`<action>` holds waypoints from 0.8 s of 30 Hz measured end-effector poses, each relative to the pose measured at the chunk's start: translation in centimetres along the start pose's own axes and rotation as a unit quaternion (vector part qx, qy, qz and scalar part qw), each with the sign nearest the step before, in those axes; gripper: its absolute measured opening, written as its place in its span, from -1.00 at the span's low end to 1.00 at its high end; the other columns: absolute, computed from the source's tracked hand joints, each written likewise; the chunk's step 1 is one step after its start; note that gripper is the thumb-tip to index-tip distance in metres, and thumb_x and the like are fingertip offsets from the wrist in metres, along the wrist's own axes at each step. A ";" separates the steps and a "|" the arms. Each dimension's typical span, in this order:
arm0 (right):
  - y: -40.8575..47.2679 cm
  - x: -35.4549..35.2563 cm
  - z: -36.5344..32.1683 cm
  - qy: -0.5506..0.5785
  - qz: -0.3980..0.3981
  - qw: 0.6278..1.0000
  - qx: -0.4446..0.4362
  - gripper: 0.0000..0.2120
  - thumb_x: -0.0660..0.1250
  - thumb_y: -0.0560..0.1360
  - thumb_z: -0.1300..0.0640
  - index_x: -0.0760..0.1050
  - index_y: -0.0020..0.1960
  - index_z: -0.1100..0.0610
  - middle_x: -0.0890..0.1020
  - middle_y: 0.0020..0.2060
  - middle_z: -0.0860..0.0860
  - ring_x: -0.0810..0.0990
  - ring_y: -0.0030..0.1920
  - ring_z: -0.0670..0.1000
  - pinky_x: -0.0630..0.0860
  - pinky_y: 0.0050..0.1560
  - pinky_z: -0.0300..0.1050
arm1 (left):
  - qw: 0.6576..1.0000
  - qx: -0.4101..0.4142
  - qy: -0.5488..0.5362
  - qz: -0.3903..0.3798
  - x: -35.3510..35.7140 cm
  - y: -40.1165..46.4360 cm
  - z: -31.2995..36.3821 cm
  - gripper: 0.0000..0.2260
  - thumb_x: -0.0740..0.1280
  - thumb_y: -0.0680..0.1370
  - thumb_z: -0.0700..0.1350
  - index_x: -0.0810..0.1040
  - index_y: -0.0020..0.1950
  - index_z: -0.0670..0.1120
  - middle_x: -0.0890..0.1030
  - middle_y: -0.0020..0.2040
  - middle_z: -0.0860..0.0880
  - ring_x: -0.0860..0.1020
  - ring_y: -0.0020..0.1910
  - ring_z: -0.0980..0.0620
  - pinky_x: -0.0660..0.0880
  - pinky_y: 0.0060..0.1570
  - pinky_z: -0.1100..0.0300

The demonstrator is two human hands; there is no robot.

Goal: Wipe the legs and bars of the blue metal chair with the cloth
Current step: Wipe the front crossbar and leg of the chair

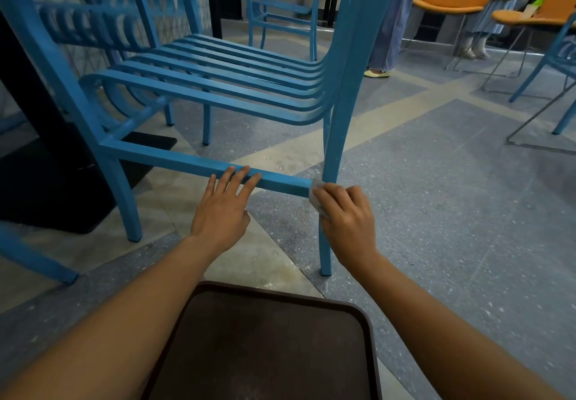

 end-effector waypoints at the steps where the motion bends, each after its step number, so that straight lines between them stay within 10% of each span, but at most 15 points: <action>1: 0.2 0.6 0.0 -0.010 -0.011 1.000 -0.010 -0.79 0.34 0.49 0.23 0.58 0.11 0.19 0.63 0.01 0.08 0.47 -0.17 0.07 0.45 -0.21 -0.07 | 1.000 -0.001 0.001 0.001 0.0 0.0 0.0 -0.37 0.21 0.56 -0.10 -0.08 0.52 0.06 -0.02 0.55 0.01 -0.07 0.53 -0.04 -0.15 0.49 -0.03; 12: -2.2 2.4 1.1 -0.039 -0.092 0.995 -0.007 -0.67 0.48 0.33 0.24 0.59 0.08 0.13 0.60 -0.06 0.05 0.37 -0.08 0.05 0.44 -0.18 -0.05 | 1.000 -0.012 -0.007 0.015 -0.4 -0.3 0.3 -0.38 0.23 0.55 -0.12 -0.01 0.52 0.03 0.03 0.54 -0.01 -0.03 0.53 -0.05 -0.13 0.48 -0.04; 24: 4.1 -5.6 1.6 0.095 0.139 0.986 0.009 -0.76 0.22 0.55 0.18 0.60 0.05 0.28 0.38 0.02 0.09 0.39 -0.01 0.10 0.46 -0.06 -0.17 | 0.999 -0.033 0.010 0.030 -0.6 -0.2 1.1 -0.40 0.26 0.53 -0.12 0.06 0.51 -0.04 0.15 0.51 -0.07 0.06 0.51 -0.10 -0.05 0.49 -0.05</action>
Point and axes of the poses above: each hand's wrist, its own y-axis towards the middle knuckle, its own x-axis out of the palm, z = x × y, the point moved 10 cm from there along y, towards the middle knuckle
